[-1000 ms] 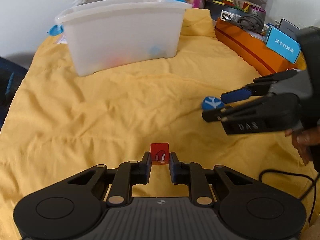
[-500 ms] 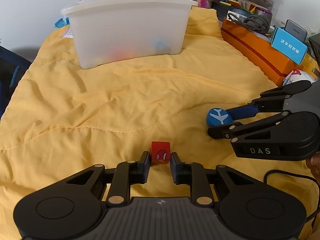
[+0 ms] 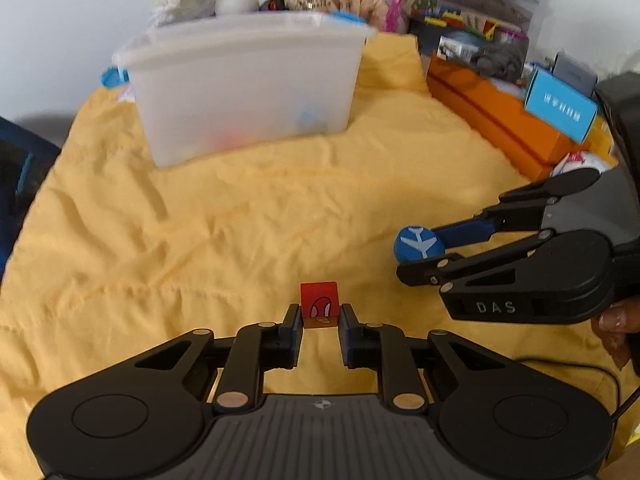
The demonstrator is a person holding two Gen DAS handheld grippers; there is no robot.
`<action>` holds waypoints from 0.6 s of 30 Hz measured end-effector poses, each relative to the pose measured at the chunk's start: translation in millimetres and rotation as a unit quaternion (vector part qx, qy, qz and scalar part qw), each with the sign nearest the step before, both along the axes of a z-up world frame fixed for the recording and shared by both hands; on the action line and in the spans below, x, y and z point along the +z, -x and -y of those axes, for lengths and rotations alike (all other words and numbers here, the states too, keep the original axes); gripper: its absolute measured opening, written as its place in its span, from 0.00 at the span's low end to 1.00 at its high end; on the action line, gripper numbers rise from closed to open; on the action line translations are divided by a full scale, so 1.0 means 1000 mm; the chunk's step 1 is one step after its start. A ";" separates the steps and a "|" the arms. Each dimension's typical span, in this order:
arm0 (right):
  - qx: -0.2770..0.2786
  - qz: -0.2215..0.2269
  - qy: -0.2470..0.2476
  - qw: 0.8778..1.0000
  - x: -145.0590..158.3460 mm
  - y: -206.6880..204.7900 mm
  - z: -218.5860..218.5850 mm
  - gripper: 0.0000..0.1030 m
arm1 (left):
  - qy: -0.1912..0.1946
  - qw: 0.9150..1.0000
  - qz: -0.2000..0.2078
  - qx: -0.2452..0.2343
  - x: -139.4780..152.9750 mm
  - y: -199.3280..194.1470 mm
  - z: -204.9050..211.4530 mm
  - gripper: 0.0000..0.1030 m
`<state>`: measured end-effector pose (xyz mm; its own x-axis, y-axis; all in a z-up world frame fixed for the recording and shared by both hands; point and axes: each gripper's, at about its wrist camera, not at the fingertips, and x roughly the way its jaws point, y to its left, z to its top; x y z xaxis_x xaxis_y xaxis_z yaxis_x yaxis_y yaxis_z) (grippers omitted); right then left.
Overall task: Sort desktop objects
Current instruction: 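Grasp small red cube with left tool while right tool grasps blue airplane disc, then carry red cube and blue disc over the white bin and open both tools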
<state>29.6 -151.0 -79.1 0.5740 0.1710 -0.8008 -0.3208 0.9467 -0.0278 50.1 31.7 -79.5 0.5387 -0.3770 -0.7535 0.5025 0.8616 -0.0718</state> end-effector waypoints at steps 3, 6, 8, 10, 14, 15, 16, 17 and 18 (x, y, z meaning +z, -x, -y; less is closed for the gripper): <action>-0.001 0.017 0.000 1.000 0.014 -0.003 0.002 0.40 | 0.007 1.000 0.016 0.001 0.018 -0.007 0.001 0.21; 0.001 0.037 0.001 0.999 0.029 -0.011 0.004 0.40 | 0.012 0.999 0.039 0.002 0.037 -0.020 0.001 0.21; 0.001 0.049 0.001 0.999 0.039 -0.019 0.005 0.40 | 0.015 0.998 0.052 0.005 0.049 -0.032 0.001 0.21; 0.000 0.062 0.001 0.998 0.049 -0.027 0.006 0.40 | 0.014 0.998 0.066 0.012 0.062 -0.047 -0.001 0.21; -0.002 0.098 0.000 0.995 0.076 -0.044 0.008 0.40 | 0.013 0.995 0.095 0.020 0.087 -0.072 -0.005 0.21; -0.005 0.109 -0.003 0.994 0.085 -0.051 0.009 0.40 | 0.013 0.994 0.103 0.019 0.093 -0.078 -0.004 0.21; -0.008 0.117 -0.007 0.993 0.093 -0.056 0.011 0.40 | 0.012 0.994 0.111 0.018 0.099 -0.084 -0.003 0.21; -0.010 0.127 -0.013 0.992 0.102 -0.063 0.012 0.40 | 0.011 0.993 0.119 0.017 0.105 -0.091 -0.002 0.21; -0.012 0.135 -0.016 0.991 0.109 -0.068 0.013 0.40 | 0.009 0.992 0.127 0.015 0.110 -0.099 0.001 0.21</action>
